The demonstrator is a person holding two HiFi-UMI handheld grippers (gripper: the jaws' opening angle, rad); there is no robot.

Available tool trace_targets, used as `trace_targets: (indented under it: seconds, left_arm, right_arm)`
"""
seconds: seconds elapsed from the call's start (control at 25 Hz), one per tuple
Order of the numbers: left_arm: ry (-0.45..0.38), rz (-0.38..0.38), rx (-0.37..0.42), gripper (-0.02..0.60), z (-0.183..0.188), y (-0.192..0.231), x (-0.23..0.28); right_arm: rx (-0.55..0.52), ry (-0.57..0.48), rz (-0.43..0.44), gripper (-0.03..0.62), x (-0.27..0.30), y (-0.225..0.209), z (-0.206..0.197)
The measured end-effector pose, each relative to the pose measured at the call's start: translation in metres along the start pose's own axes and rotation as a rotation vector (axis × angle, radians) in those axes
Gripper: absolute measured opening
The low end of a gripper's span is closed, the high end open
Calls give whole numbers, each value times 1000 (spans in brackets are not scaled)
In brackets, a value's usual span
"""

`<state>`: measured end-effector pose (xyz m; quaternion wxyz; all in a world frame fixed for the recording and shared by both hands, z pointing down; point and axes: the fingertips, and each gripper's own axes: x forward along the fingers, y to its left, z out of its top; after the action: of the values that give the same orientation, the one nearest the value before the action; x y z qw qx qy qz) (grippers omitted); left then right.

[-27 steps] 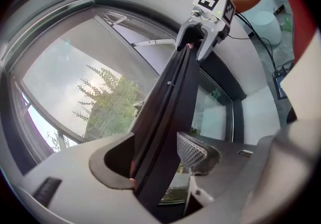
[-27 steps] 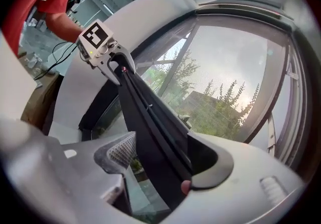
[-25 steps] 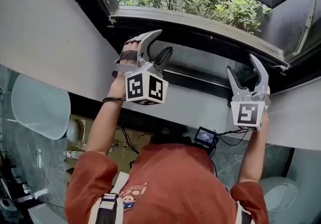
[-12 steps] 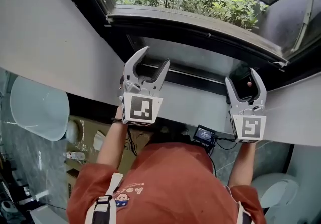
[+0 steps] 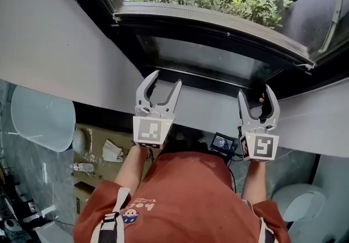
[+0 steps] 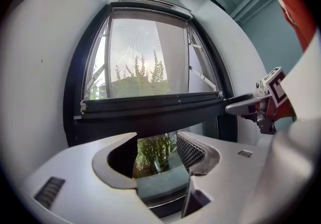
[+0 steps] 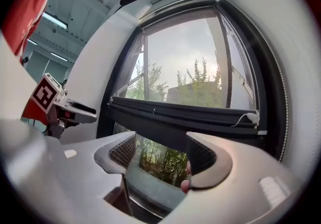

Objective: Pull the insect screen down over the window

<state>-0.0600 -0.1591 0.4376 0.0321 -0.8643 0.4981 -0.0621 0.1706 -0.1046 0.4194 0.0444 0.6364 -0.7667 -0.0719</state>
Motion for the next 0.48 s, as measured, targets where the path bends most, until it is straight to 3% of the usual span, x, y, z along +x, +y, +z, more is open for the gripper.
trace_targets:
  seconds: [0.2, 0.48]
  left_arm:
    - [-2, -36, -26, 245, -7, -18, -6]
    - [7, -38, -27, 232, -14, -33, -2]
  right_arm:
    - [54, -88, -122, 322, -13, -6, 4]
    - [84, -57, -101, 285, -16, 2, -8]
